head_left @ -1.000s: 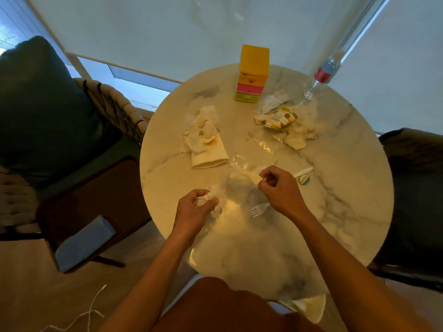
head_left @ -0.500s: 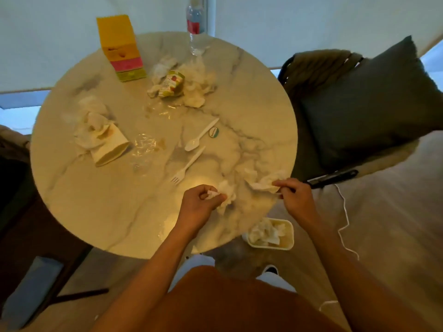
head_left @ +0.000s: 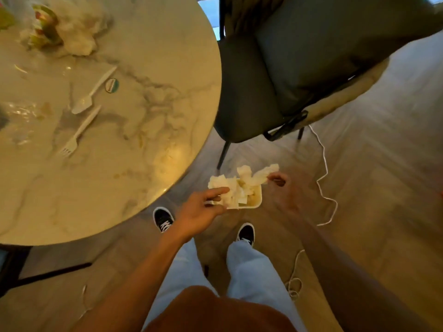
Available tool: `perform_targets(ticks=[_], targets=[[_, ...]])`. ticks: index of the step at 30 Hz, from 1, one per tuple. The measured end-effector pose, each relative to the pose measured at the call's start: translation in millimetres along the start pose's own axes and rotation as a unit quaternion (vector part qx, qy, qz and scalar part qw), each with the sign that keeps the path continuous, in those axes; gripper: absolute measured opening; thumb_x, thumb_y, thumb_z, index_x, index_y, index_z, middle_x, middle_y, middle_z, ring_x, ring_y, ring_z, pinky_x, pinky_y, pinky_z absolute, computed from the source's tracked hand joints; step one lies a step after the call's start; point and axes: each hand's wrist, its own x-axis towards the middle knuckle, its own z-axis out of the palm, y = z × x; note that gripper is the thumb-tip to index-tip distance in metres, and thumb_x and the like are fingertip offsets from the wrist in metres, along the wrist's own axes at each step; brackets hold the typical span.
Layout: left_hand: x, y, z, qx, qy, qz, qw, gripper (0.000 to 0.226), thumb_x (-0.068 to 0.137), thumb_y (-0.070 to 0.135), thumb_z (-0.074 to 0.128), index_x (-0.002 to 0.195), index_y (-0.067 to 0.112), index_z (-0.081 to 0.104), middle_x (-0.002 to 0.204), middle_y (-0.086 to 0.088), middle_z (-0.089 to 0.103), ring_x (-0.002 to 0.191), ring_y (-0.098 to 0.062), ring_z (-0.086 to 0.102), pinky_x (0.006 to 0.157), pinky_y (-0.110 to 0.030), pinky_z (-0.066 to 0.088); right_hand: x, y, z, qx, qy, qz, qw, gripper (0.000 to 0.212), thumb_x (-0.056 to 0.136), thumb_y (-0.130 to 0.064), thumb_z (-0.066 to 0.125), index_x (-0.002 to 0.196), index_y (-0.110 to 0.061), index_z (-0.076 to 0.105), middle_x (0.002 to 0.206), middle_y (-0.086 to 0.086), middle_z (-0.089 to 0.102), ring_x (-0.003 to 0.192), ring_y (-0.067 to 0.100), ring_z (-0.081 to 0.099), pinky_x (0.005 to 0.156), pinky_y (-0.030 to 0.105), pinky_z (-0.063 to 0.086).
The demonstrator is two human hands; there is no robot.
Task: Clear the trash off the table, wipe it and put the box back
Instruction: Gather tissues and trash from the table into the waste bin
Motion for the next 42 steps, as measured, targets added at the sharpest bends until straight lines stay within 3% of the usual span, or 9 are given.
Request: perform_targets(ticks=[5,9,17,20,26,31,34,38,42], targets=[[49.0,-29.1,50.0,0.065,-0.007,-0.038,0.997,0.044,0.087,0.012,0.064,0.126,0.032,0.059,0.119,-0.011,0.061,0.108,-0.023,0.058,0.102,-0.039,0.046,37.5,73.7,20.3,-0.039,-0.033,0.014,0.999,0.021,0.090,-0.007,0.058,0.110,-0.002,0.064,0.106,0.016,0.065,0.099,0.030,0.061,0.090,0.034,0.048],[100.3,-68.4,84.3,0.121,-0.016,-0.056,0.991,0.045,0.090,0.021,0.062,0.129,0.039,0.050,0.136,-0.007,0.050,0.118,-0.022,0.051,0.103,-0.040,0.045,61.1,135.6,44.6,-0.116,-0.079,0.006,0.990,0.027,0.098,-0.011,0.048,0.121,-0.007,0.061,0.119,0.014,0.062,0.107,0.027,0.059,0.090,0.028,0.041],[201.3,-144.4,135.0,0.146,-0.039,-0.076,0.986,0.055,0.090,0.015,0.061,0.141,0.024,0.042,0.136,-0.001,0.046,0.106,-0.005,0.042,0.082,-0.014,0.037,104.0,252.0,112.4,-0.215,-0.174,-0.075,0.958,0.041,0.094,-0.008,0.048,0.135,-0.003,0.051,0.139,0.008,0.047,0.119,0.020,0.050,0.093,0.016,0.032],[231.7,-172.1,146.3,0.150,-0.048,-0.084,0.984,0.056,0.089,0.010,0.061,0.140,0.023,0.043,0.119,0.005,0.046,0.101,-0.005,0.043,0.067,-0.006,0.038,119.6,286.9,137.1,-0.224,-0.215,-0.079,0.947,0.048,0.090,-0.006,0.052,0.137,-0.002,0.046,0.142,0.009,0.040,0.118,0.022,0.052,0.095,0.026,0.044],[273.3,-215.6,162.2,0.147,-0.056,-0.063,0.986,0.060,0.082,0.002,0.064,0.136,0.021,0.049,0.132,0.003,0.052,0.098,-0.005,0.050,0.084,-0.021,0.045,149.8,321.3,175.2,-0.378,-0.279,-0.097,0.877,0.052,0.090,-0.015,0.052,0.140,-0.008,0.039,0.152,0.006,0.028,0.136,0.026,0.031,0.106,0.039,0.033],[302.0,-226.5,170.3,0.039,-0.057,-0.097,0.993,0.064,0.079,-0.005,0.057,0.137,0.021,0.050,0.096,0.004,0.059,0.080,-0.007,0.054,0.076,-0.021,0.048,165.4,331.8,186.3,-0.469,-0.266,-0.137,0.831,0.045,0.088,-0.026,0.052,0.131,-0.012,0.050,0.140,0.007,0.040,0.122,0.032,0.034,0.101,0.042,0.031],[327.4,-238.6,171.4,0.120,-0.061,-0.107,0.985,0.067,0.082,0.008,0.059,0.144,0.023,0.040,0.118,-0.007,0.059,0.102,-0.017,0.057,0.085,-0.029,0.047,167.8,333.2,185.6,-0.460,-0.251,-0.134,0.841,0.032,0.090,-0.026,0.052,0.120,-0.014,0.060,0.134,0.007,0.048,0.119,0.031,0.038,0.097,0.040,0.033],[351.7,-264.8,169.8,0.461,-0.113,-0.101,0.875,0.072,0.085,0.031,0.056,0.148,0.019,0.024,0.153,-0.008,0.024,0.138,-0.036,0.020,0.110,-0.046,0.023,157.6,338.3,175.6,-0.387,-0.204,-0.096,0.894,0.027,0.091,-0.023,0.051,0.114,-0.015,0.063,0.121,0.006,0.056,0.111,0.026,0.041,0.089,0.035,0.037],[350.3,-273.8,168.5,0.412,-0.091,-0.110,0.900,0.074,0.083,0.031,0.057,0.148,0.021,0.024,0.153,-0.010,0.024,0.138,-0.036,0.020,0.113,-0.047,0.022,146.3,335.9,167.0,-0.325,-0.177,-0.099,0.924,0.032,0.087,-0.013,0.052,0.117,-0.014,0.063,0.116,0.006,0.058,0.106,0.025,0.044,0.088,0.034,0.039]])
